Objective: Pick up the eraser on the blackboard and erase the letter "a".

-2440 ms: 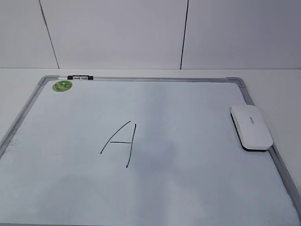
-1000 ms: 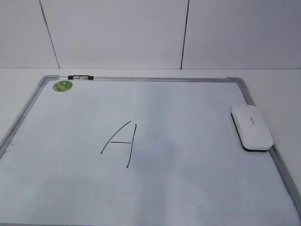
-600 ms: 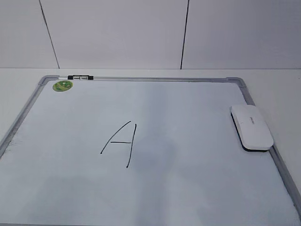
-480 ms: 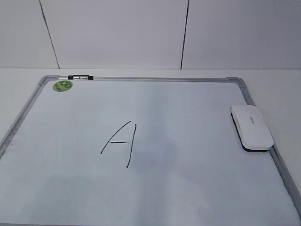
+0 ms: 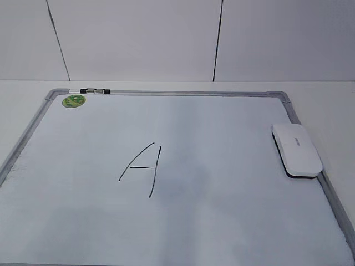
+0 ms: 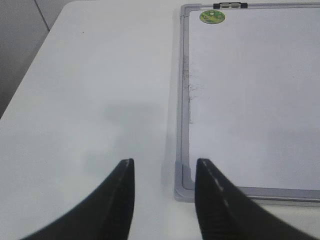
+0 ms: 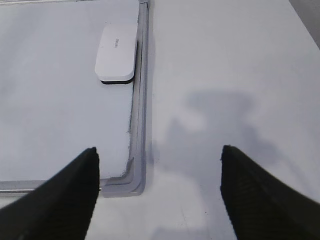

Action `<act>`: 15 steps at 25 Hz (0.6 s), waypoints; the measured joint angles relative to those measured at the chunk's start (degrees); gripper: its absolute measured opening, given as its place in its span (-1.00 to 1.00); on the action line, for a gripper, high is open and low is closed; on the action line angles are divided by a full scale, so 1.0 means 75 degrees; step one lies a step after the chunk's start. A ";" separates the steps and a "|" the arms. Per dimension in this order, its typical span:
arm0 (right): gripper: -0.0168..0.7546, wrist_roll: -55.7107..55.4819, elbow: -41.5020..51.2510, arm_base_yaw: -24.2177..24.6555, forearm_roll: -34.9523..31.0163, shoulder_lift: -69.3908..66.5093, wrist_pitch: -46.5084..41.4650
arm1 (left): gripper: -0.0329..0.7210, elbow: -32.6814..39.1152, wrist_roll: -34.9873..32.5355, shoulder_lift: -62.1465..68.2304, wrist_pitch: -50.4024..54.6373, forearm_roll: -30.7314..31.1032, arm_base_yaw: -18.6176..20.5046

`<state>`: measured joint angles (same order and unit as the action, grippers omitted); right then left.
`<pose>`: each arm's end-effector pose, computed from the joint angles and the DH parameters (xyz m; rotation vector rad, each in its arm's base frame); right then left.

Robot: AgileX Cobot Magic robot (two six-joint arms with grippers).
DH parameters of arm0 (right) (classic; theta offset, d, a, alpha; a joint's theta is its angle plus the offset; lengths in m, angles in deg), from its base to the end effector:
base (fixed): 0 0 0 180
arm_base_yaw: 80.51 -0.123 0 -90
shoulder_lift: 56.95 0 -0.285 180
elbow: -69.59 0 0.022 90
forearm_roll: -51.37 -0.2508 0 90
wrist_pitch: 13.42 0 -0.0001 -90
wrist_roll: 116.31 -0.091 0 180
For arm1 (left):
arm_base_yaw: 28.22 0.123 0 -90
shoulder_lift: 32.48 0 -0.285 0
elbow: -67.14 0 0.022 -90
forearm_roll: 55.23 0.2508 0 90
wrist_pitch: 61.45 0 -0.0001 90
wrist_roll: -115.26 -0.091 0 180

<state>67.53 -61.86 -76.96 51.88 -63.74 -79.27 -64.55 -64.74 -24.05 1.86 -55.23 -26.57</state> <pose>-0.0115 0.0000 0.2702 -0.0044 2.1164 -0.0876 -0.0055 -0.0002 0.2751 -0.0302 2.0951 0.0174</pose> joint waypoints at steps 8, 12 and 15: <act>0.55 0.0000 0.0000 0.0000 0.0000 0.0000 0.0000 | -0.10 0.0000 0.0000 0.0000 0.0000 0.0000 0.0000; 0.55 0.0000 0.0000 0.0000 0.0000 0.0000 0.0000 | -0.10 0.0000 0.0000 0.0000 0.0000 0.0000 0.0000; 0.55 0.0000 0.0000 0.0000 0.0000 0.0000 0.0000 | -0.10 0.0000 0.0000 0.0000 0.0000 0.0000 0.0000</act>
<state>67.53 -61.86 -76.96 51.88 -63.74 -79.27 -64.55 -64.74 -24.05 1.86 -55.23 -26.57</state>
